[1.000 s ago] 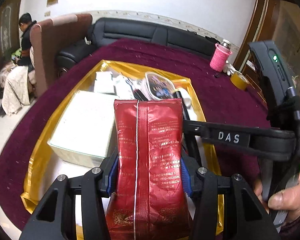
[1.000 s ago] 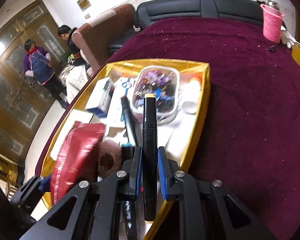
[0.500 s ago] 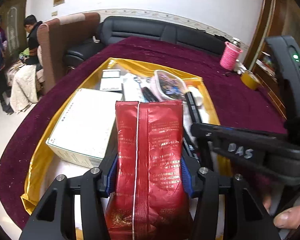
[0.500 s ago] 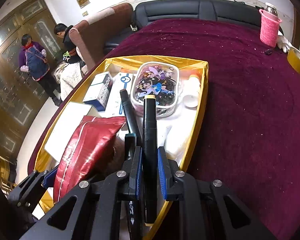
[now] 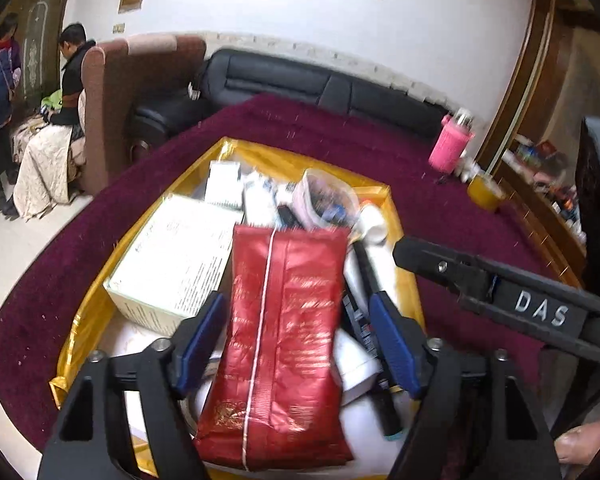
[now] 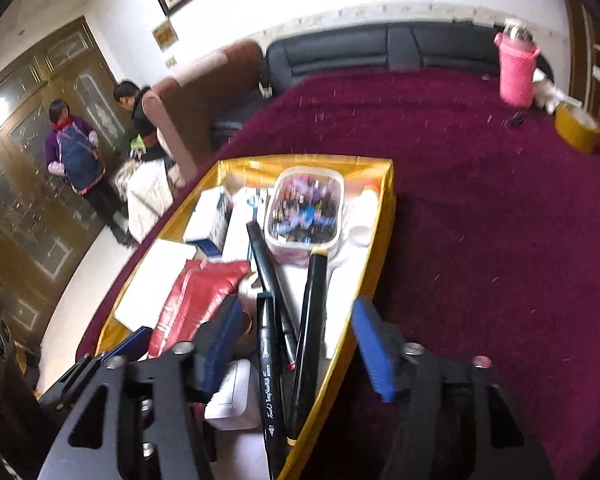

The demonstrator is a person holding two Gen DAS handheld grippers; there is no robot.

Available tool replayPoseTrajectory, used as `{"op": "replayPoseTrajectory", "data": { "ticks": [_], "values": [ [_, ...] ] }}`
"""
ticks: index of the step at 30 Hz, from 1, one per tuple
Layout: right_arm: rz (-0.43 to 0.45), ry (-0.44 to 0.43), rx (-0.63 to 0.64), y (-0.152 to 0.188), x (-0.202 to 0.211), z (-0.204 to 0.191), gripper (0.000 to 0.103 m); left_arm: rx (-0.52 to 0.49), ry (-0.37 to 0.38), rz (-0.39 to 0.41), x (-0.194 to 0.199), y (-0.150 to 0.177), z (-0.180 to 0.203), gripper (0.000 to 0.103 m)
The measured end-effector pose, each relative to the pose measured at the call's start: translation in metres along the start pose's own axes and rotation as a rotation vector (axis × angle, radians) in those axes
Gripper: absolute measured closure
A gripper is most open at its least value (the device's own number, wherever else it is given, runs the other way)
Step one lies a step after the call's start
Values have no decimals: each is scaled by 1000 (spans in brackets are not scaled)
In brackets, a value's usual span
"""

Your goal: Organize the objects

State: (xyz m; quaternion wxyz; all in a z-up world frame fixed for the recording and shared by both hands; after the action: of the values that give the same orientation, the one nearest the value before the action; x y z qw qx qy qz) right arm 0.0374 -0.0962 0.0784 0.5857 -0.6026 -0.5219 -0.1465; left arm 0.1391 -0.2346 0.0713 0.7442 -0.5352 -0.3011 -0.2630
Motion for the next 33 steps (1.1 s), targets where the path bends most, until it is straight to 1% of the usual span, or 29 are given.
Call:
{"op": "replayPoseTrajectory", "data": {
  "ticks": [1,2,5,7,9,13,17,21,24,26,28,30,33],
  "values": [
    [27,8,3,1,7,1,31,-1,2,24,6,-1,1,21],
    [59,20,6,3,15,1,28,-4,-1,50,13,-2,3,17],
    [141,34,3,7,35,2,18,-43,-46,141,32,-2,13,10],
    [192,50,4,10,48,3,15,-73,-86,203,44,-1,21,7],
    [245,65,12,13,62,5,12,-97,-112,254,55,0,28,0],
    [337,106,16,19,85,6,9,-126,-141,328,73,3,37,0],
    [387,133,21,24,100,9,6,-151,-164,340,79,1,44,0],
    [396,137,5,29,104,17,4,-168,-226,352,84,3,49,0],
    [402,152,-10,32,104,26,2,-185,-259,360,86,5,52,0],
    [399,170,-24,33,103,32,2,-178,-261,354,87,6,52,0],
    [393,181,-44,34,101,39,2,-158,-272,332,85,7,51,0],
    [383,187,-61,35,98,44,2,-162,-263,324,84,6,52,0],
    [353,209,-69,36,90,51,2,-155,-294,313,82,8,51,0]
  ]
}}
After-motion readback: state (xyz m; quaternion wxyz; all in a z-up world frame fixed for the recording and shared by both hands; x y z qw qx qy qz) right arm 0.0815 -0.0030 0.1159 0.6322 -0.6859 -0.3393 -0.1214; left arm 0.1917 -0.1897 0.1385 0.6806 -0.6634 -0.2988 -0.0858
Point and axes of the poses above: each gripper's, at about its wrist camera, not at the fingertips, and x roughly against the way its jaws point, z to its right, y to its underside, the point moved 2 cm from there along -x, roughly the way its jaws point, and after that the axes turned 9 degrees about -z, right-handed, at the moved point
